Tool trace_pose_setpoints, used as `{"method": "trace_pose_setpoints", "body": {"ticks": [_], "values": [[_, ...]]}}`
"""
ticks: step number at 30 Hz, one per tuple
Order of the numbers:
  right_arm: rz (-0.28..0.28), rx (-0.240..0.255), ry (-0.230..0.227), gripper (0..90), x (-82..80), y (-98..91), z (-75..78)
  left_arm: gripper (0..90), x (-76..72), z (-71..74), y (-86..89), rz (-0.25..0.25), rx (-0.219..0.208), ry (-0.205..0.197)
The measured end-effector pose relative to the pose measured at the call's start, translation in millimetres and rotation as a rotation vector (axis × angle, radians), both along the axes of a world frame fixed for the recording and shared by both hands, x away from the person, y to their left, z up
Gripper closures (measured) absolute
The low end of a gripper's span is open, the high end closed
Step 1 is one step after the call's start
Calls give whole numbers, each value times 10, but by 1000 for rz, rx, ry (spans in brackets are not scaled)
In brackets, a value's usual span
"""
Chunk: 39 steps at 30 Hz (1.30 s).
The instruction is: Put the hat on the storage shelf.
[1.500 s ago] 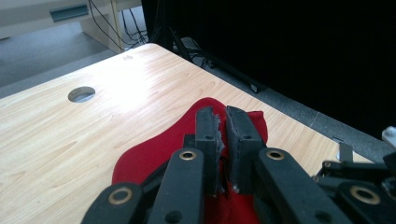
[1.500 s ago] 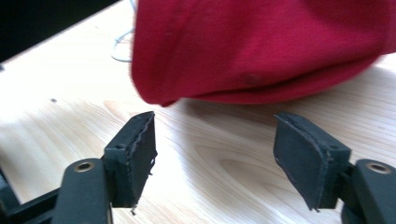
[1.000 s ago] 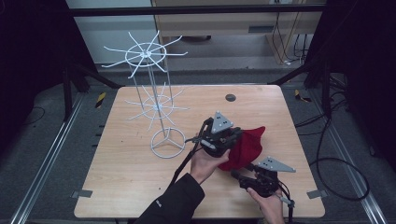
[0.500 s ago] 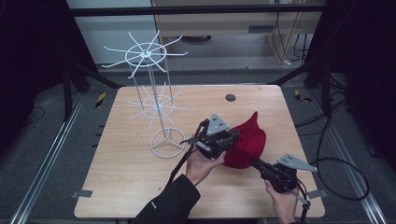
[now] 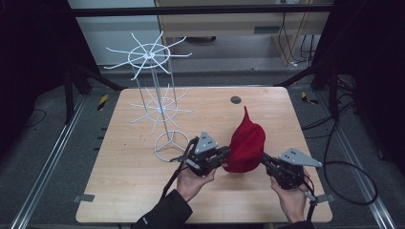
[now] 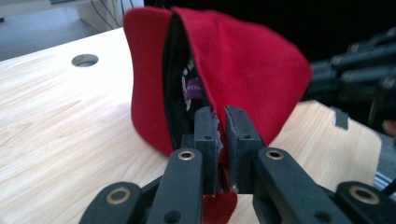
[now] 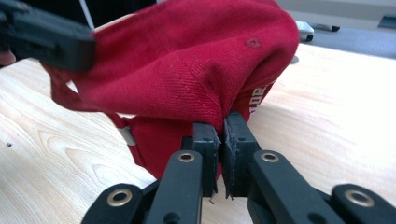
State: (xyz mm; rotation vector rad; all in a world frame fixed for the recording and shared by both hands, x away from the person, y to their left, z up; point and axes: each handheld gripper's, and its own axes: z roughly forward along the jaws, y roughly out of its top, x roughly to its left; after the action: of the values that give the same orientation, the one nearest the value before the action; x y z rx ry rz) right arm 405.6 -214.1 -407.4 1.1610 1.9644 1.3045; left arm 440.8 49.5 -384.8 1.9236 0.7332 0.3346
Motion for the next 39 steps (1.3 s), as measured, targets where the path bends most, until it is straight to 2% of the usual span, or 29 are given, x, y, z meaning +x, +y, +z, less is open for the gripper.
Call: {"method": "trace_pose_setpoints", "body": {"ticks": [6, 12, 17, 21, 23, 24, 26, 29, 31, 35, 39], "values": [[52, -87, -8, 854, 47, 205, 113, 831, -56, -113, 200, 22, 8, 3], [112, -96, -4, 837, 134, 489, 148, 830, -61, -234, 451, 72, 25, 30], [153, -114, 5, 827, 215, 725, 76, 830, -64, -335, 646, 108, 45, 49], [185, -123, 22, 799, 283, 900, -37, 831, -61, -457, 773, 129, 84, 70], [193, -123, 26, 732, 307, 953, -89, 831, -54, -531, 813, 134, 107, 80], [203, -107, 29, 716, 318, 975, -127, 832, -52, -555, 822, 135, 118, 86], [234, -69, 46, 703, 317, 967, -147, 832, -54, -611, 834, 138, 140, 90], [254, -38, 28, 662, 260, 861, -135, 832, -49, -725, 842, 141, 183, 108], [234, -28, 17, 647, 235, 761, -137, 832, -37, -790, 845, 142, 207, 122], [183, -43, 17, 613, 246, 596, -228, 821, -23, -886, 829, 143, 224, 148], [132, -71, 32, 578, 306, 485, -364, 669, -54, -887, 861, 141, 242, 154]]}}
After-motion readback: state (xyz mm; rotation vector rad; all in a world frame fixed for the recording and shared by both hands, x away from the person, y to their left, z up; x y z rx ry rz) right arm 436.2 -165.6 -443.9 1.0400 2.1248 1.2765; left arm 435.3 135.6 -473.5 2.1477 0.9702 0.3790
